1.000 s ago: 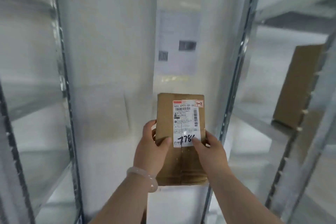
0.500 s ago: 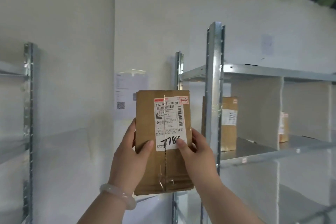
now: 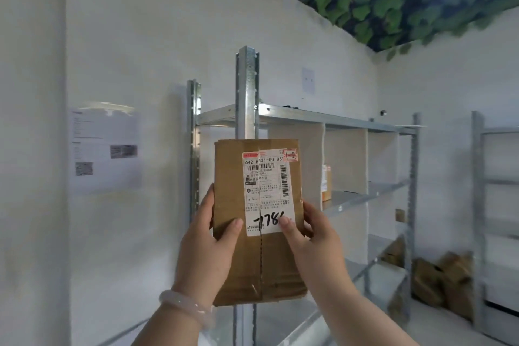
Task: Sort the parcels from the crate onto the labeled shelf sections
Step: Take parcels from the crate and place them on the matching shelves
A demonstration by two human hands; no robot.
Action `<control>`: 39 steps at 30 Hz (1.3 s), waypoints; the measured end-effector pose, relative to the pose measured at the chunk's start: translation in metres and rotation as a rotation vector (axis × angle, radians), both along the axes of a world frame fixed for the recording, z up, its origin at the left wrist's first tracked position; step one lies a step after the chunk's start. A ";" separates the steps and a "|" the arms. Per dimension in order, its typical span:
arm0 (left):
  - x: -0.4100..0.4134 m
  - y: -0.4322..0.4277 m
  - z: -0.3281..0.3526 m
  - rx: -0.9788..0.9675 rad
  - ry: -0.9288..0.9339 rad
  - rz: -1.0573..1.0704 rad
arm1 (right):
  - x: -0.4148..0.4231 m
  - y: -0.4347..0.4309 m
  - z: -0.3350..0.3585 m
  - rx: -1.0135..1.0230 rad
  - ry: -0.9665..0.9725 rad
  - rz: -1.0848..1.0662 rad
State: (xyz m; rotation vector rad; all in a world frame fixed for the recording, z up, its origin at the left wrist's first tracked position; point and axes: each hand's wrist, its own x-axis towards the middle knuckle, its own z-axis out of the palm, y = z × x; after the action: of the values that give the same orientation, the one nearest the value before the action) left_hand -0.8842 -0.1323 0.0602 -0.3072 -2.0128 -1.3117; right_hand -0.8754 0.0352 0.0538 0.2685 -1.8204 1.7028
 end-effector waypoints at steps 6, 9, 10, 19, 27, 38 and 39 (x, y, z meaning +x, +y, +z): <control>0.001 0.067 -0.006 -0.013 -0.016 -0.163 | 0.017 0.065 -0.011 -0.013 -0.007 -0.138; -0.007 0.104 -0.009 -0.021 -0.014 -0.203 | 0.017 0.102 -0.015 -0.007 -0.011 -0.178; -0.010 0.118 -0.009 -0.022 -0.016 -0.214 | 0.017 0.115 -0.017 -0.014 -0.011 -0.188; -0.049 0.265 -0.013 -0.010 -0.021 -0.246 | -0.015 0.260 -0.022 -0.018 -0.021 -0.225; -0.090 0.388 -0.017 0.017 -0.037 -0.220 | -0.061 0.382 -0.020 0.005 -0.041 -0.203; -0.203 0.469 -0.039 -0.006 -0.057 -0.204 | -0.172 0.466 -0.040 0.035 -0.061 -0.215; -0.215 0.474 -0.039 -0.006 -0.046 -0.206 | -0.185 0.471 -0.042 0.042 -0.063 -0.210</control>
State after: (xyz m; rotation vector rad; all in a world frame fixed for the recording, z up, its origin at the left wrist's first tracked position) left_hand -1.0995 0.3417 0.0209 -0.5020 -2.0671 -1.4502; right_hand -1.0609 0.5057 0.0123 0.0381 -1.8605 1.5444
